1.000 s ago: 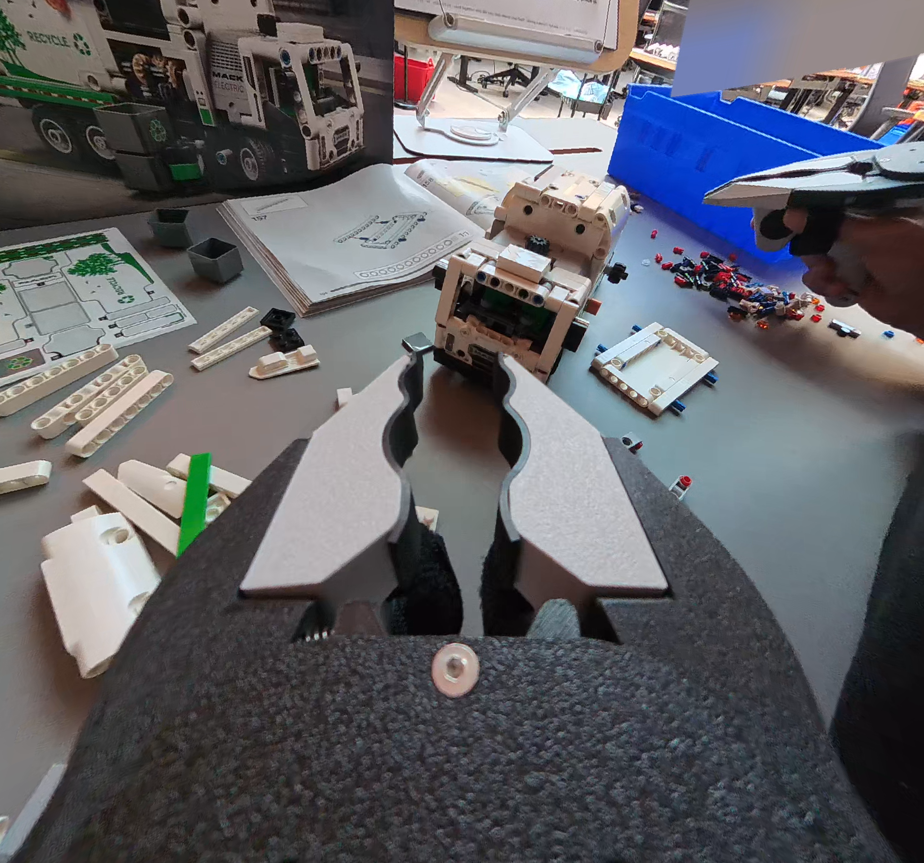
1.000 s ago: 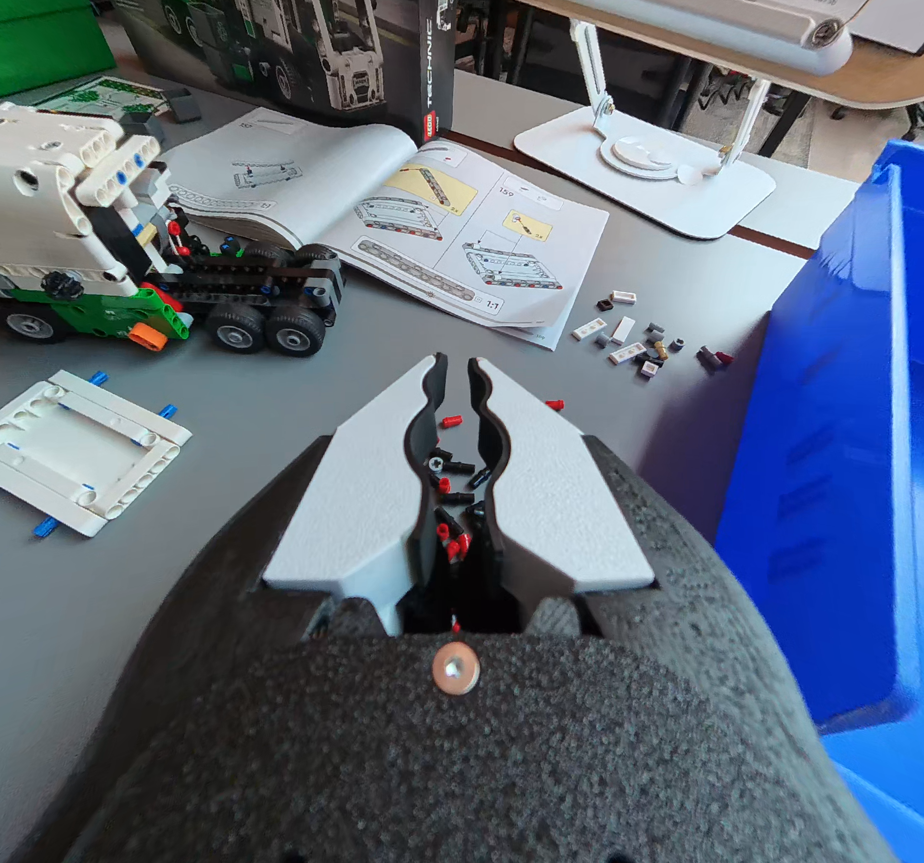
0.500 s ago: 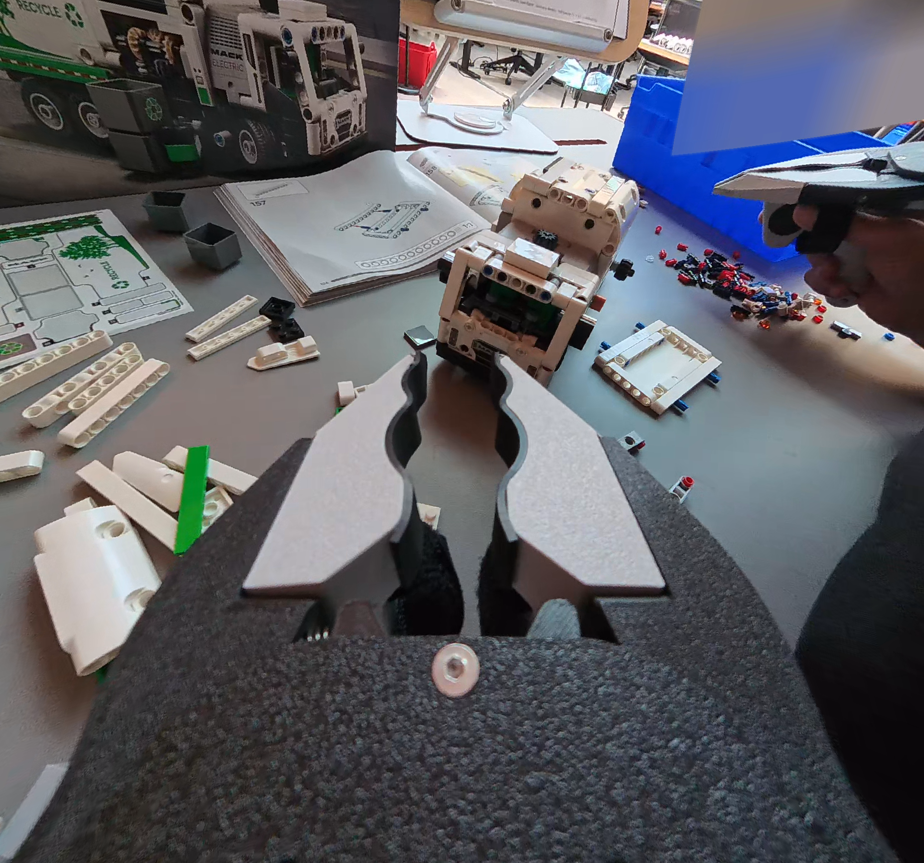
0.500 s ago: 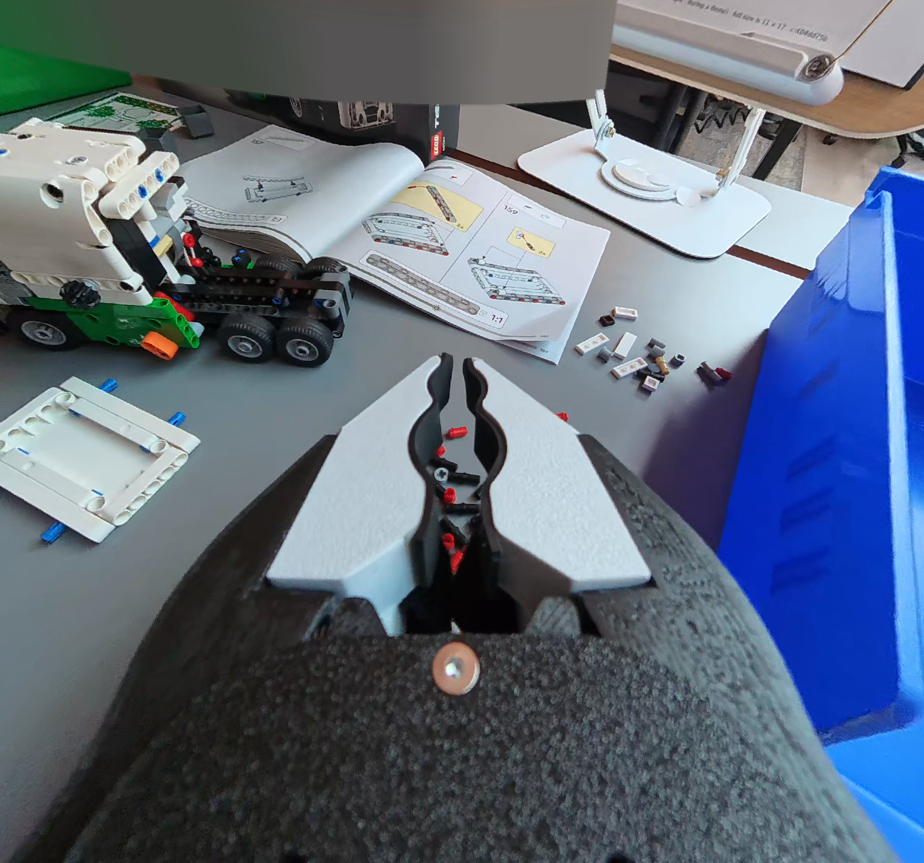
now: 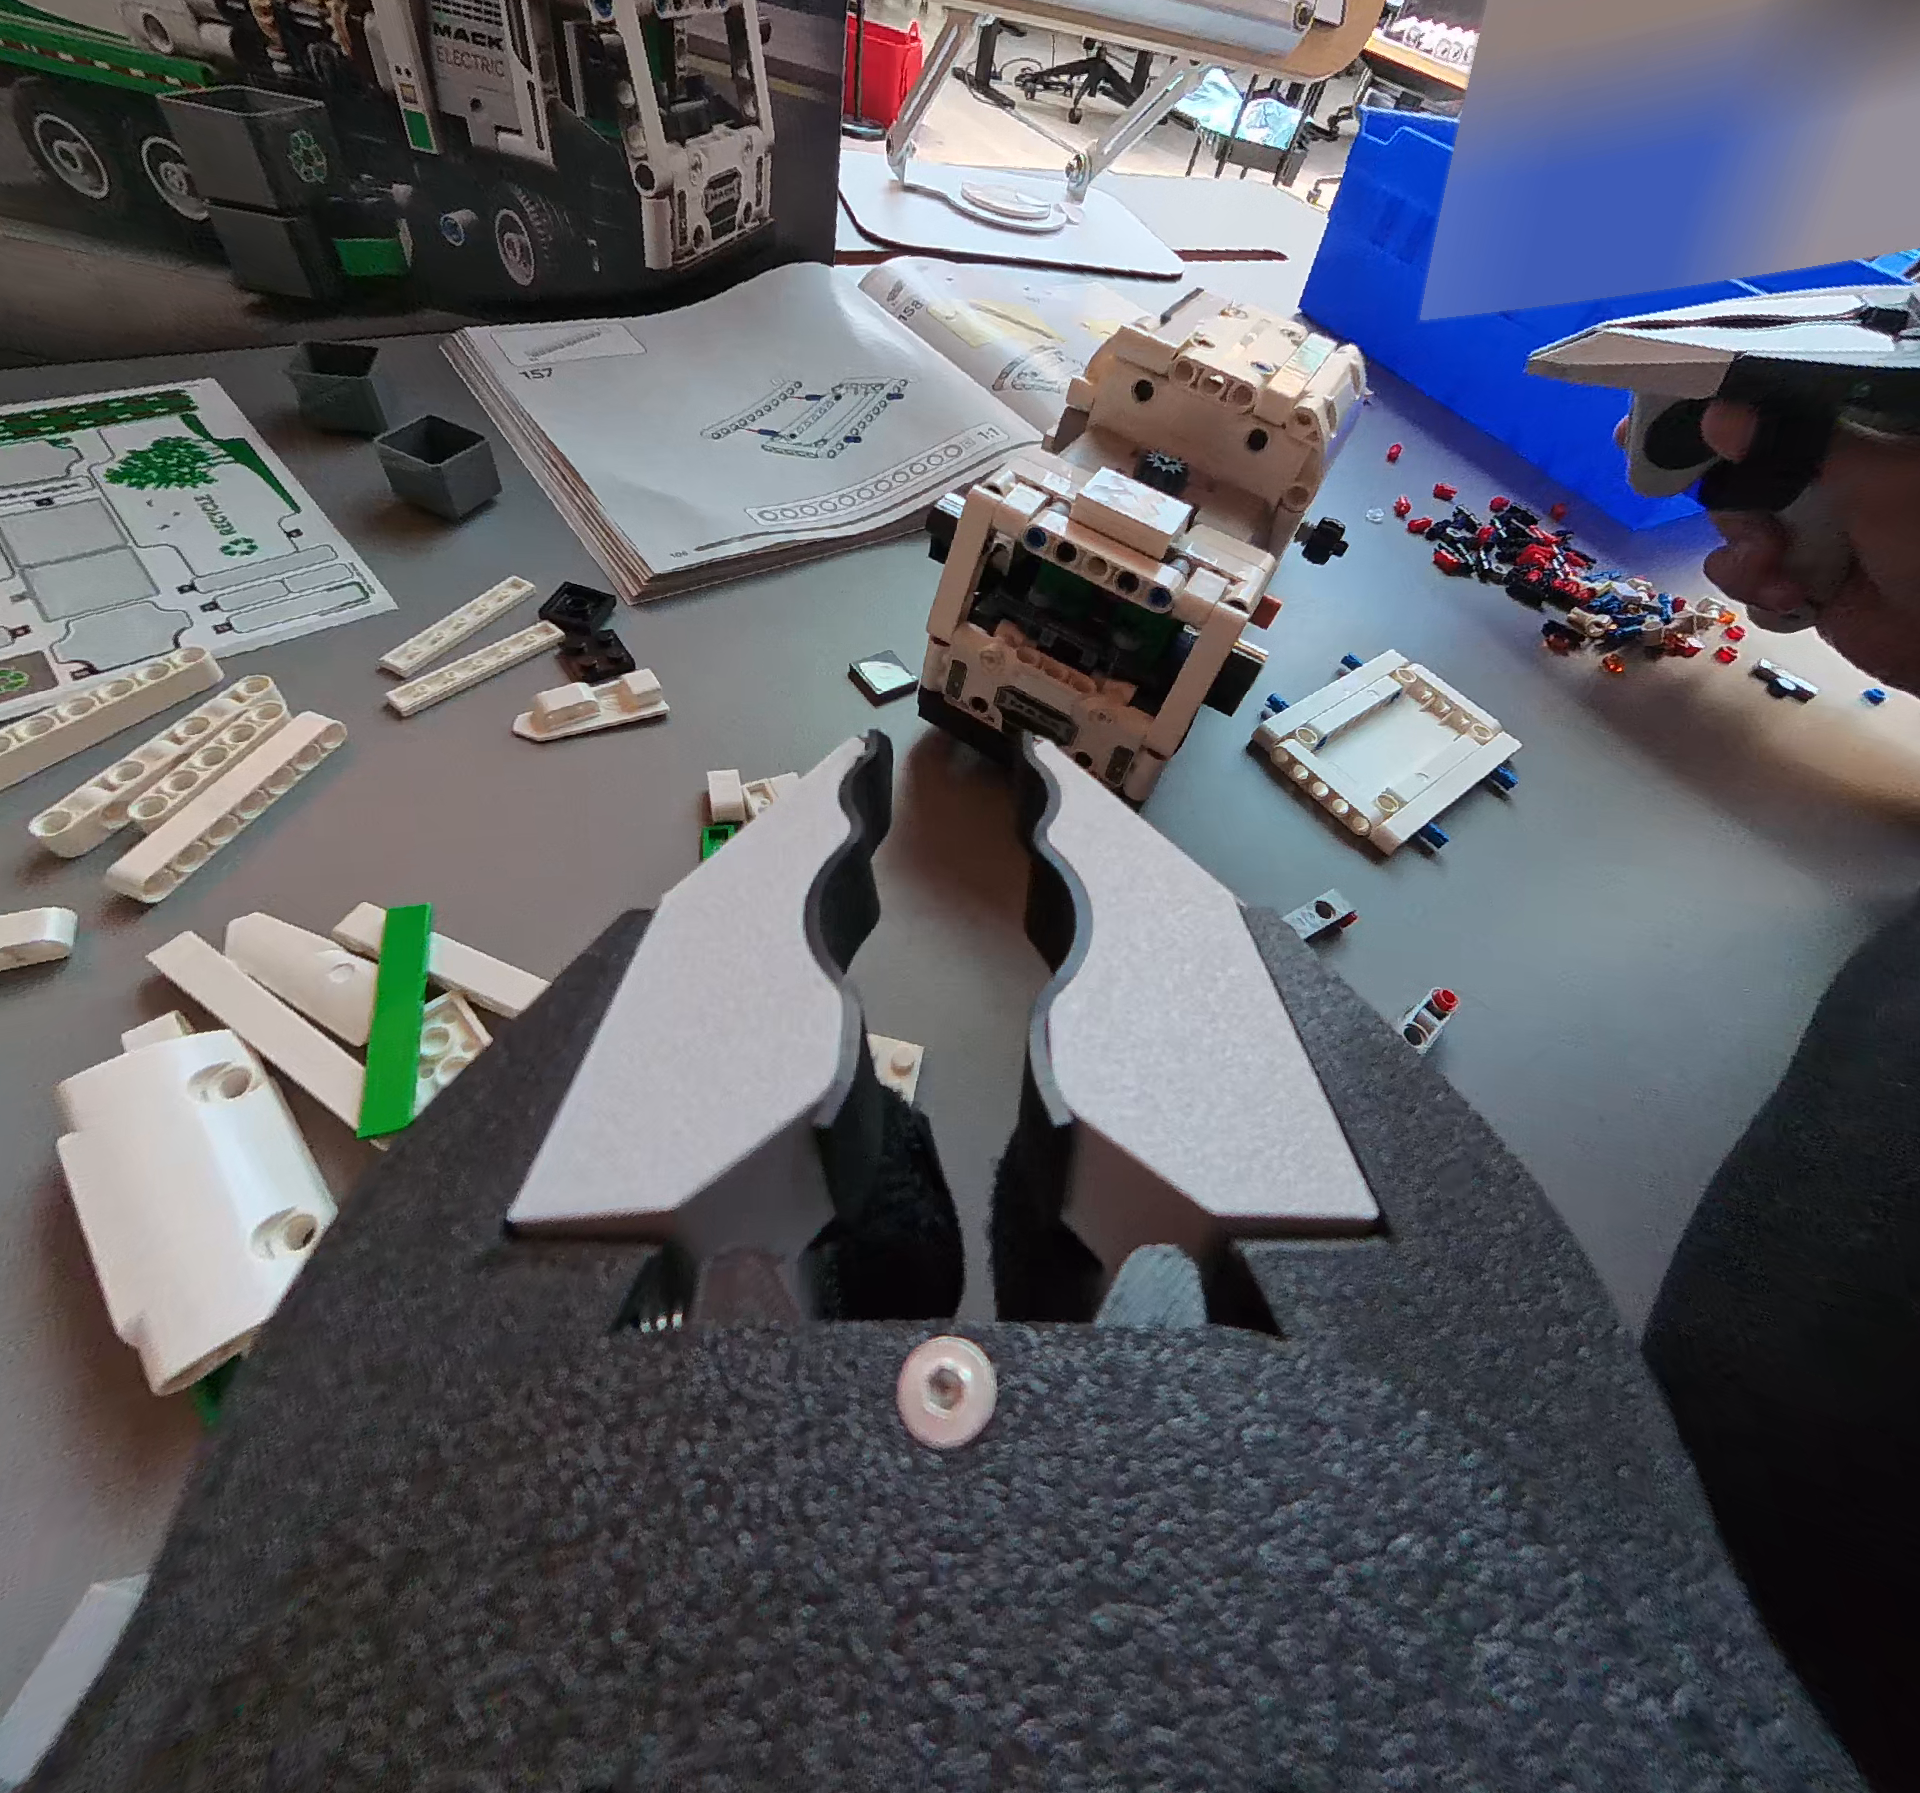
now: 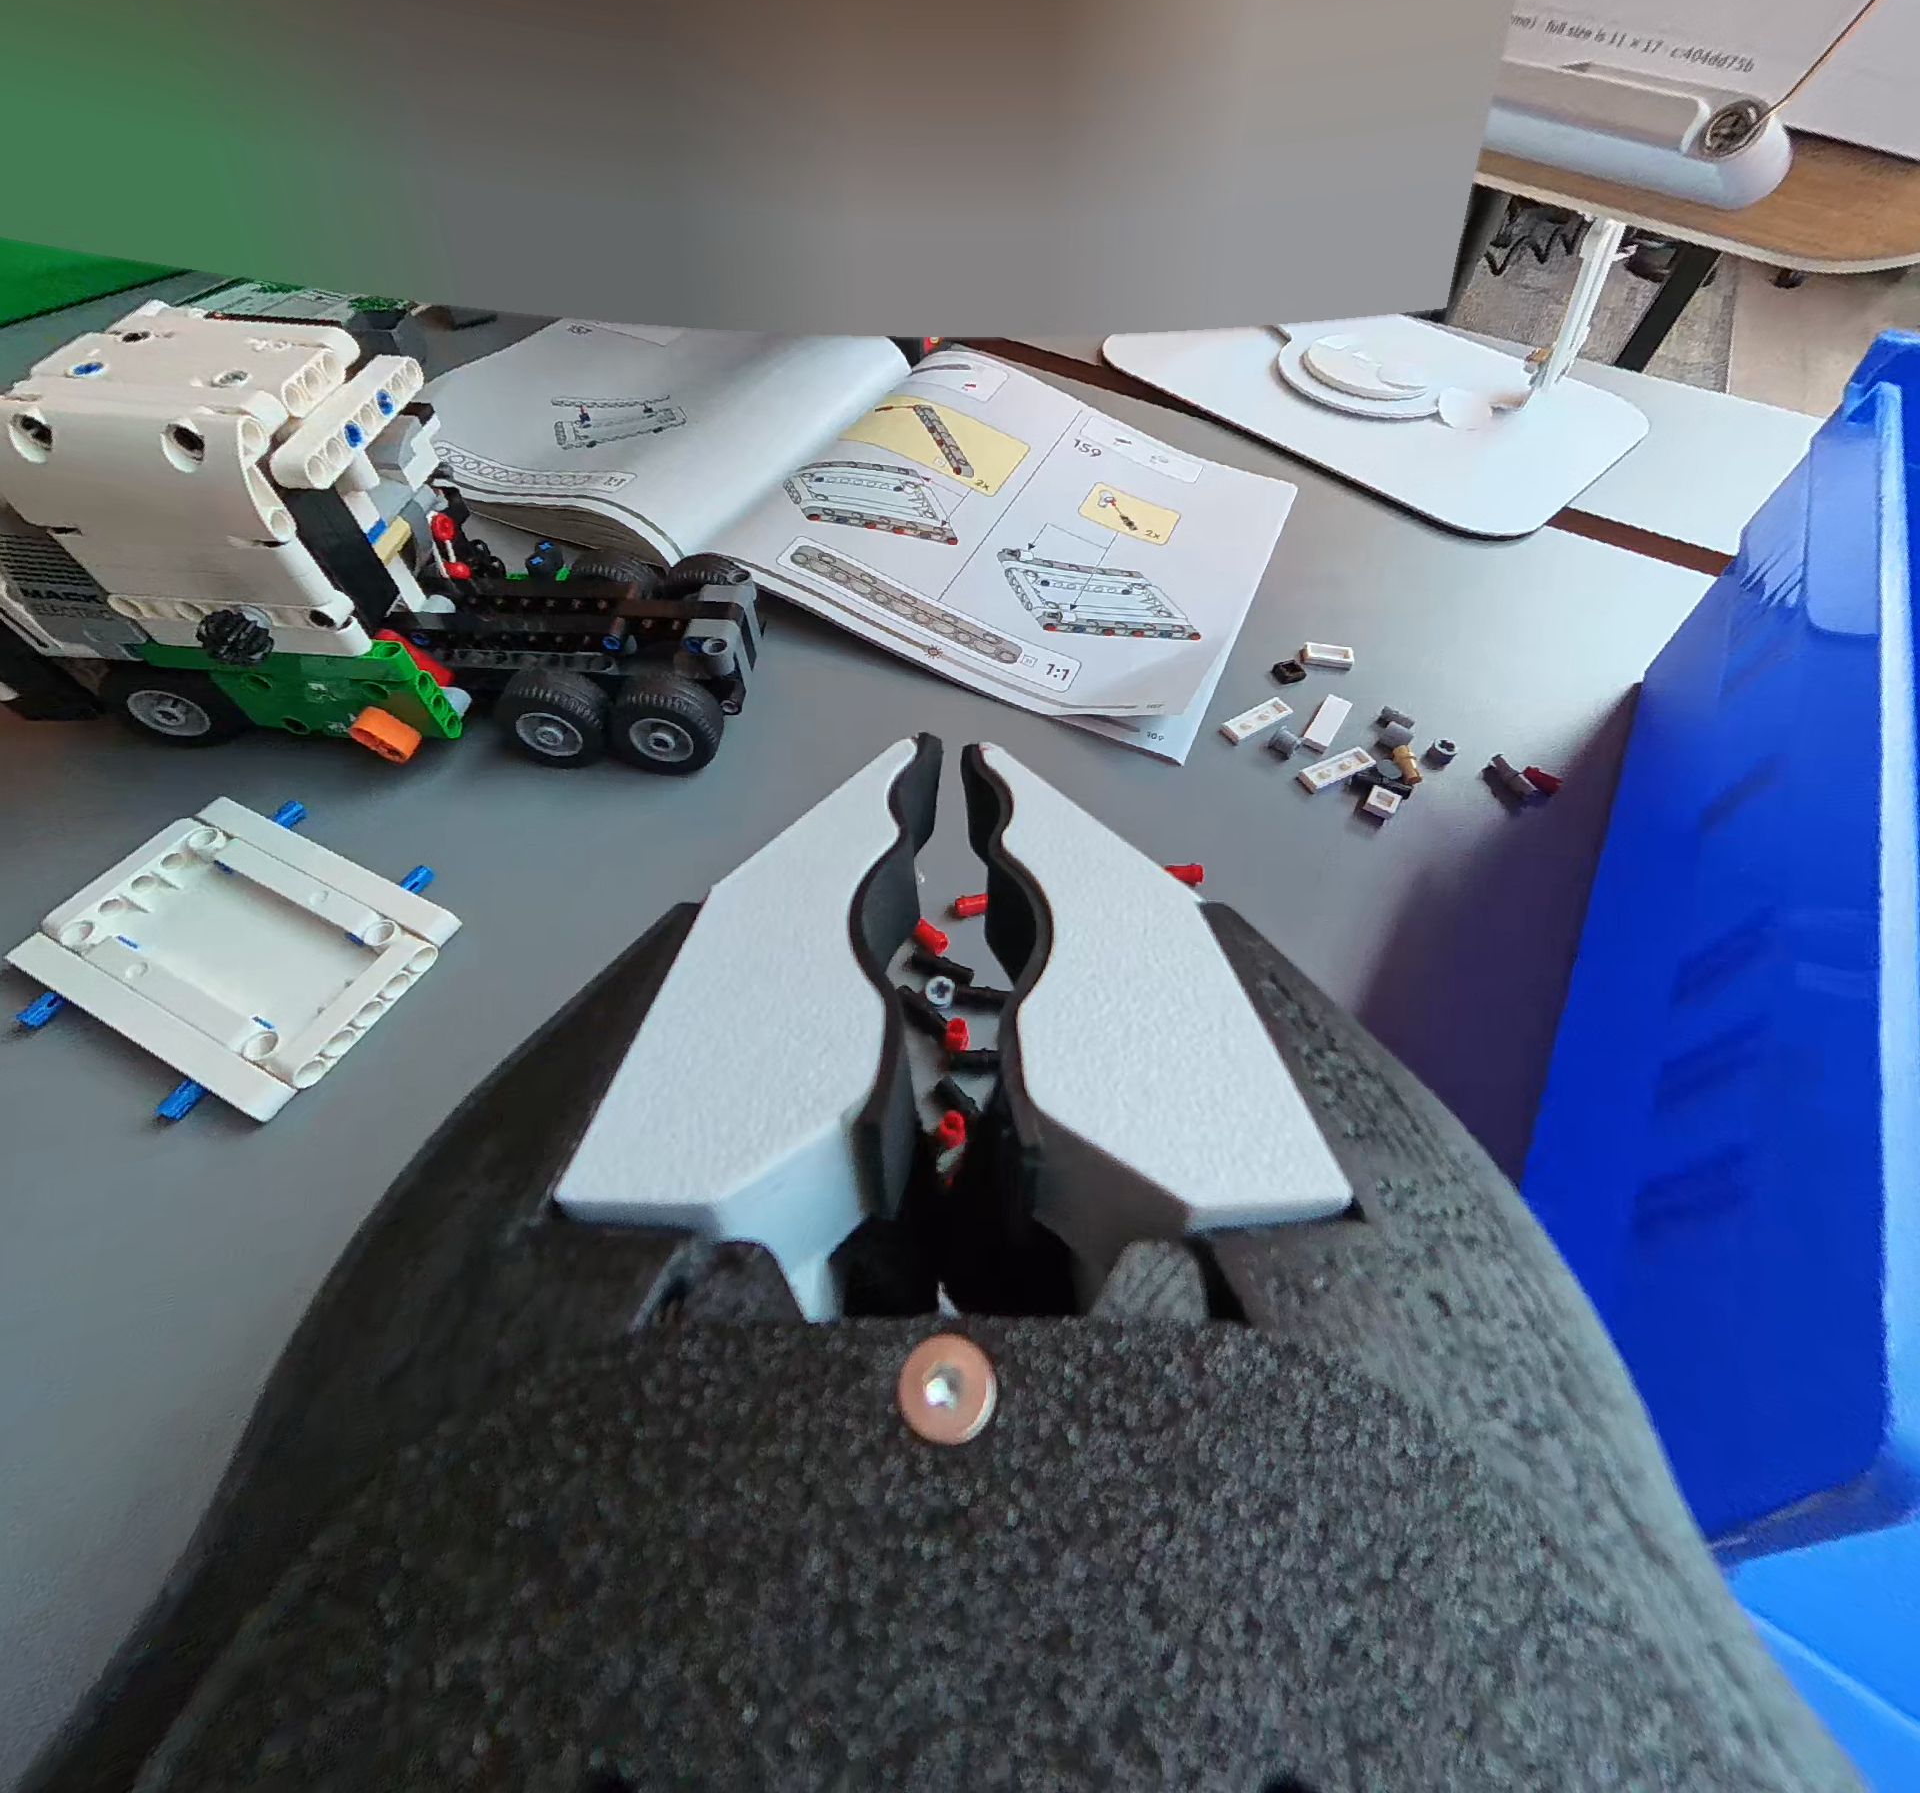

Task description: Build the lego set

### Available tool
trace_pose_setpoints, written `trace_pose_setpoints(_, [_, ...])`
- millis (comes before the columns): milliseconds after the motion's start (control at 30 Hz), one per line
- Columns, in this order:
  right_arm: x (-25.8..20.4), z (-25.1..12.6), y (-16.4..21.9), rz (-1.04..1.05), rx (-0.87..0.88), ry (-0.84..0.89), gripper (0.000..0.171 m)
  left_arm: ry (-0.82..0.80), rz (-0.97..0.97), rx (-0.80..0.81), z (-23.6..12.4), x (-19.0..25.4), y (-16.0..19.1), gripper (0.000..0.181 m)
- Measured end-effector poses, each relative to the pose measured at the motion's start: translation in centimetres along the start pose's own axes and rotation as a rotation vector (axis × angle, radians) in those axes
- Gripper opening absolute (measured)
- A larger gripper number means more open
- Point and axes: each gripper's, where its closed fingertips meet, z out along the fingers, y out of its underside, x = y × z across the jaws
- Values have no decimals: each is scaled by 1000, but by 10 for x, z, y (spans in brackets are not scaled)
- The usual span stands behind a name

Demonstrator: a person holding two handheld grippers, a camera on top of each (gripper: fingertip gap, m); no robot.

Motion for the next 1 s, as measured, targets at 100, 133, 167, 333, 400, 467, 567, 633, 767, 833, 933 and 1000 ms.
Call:
trace_pose_setpoints(100, [-1, -1, -2, -1, 8, -6, 4, -2, 1, 1, 0, 0, 0, 21])
trace_pose_setpoints(133, [-2, 0, -1, -1, 7, -8, 4, -2, 0, 0, 0, 0, 0, 21])
trace_pose_setpoints(167, [-2, 0, -1, -2, 6, -7, 4, -2, 0, -1, 0, 0, 0, 21])
trace_pose_setpoints(333, [-2, -1, -3, -14, 14, -2, 3, -3, -3, 1, 0, -1, 0, 21])
trace_pose_setpoints(400, [-2, 0, -2, -16, 12, -3, 3, -4, -3, 8, -1, -1, -1, 21])
trace_pose_setpoints(467, [-3, 0, -4, -9, 18, -12, 3, -2, -1, 12, -1, 0, -2, 21])
trace_pose_setpoints(567, [-9, 0, -6, -22, 25, -25, 3, 14, 11, 22, -3, 3, -3, 21])
trace_pose_setpoints(633, [-16, -1, -10, -67, 42, -39, 3, 49, 18, 23, -3, 8, -3, 21])
trace_pose_setpoints(767, [-38, -7, -24, -145, 127, -92, 3, 128, 44, 46, -6, 21, -6, 21])
trace_pose_setpoints(833, [-52, -7, -21, -199, 119, -131, 3, 198, 71, 55, -8, 34, -6, 21])
trace_pose_setpoints(933, [-79, -10, -14, -306, 109, -214, 3, 325, 132, 45, -12, 59, -2, 23])
trace_pose_setpoints(1000, [-99, -19, -7, -355, 50, -296, 5, 398, 203, 46, -19, 75, 1, 23])
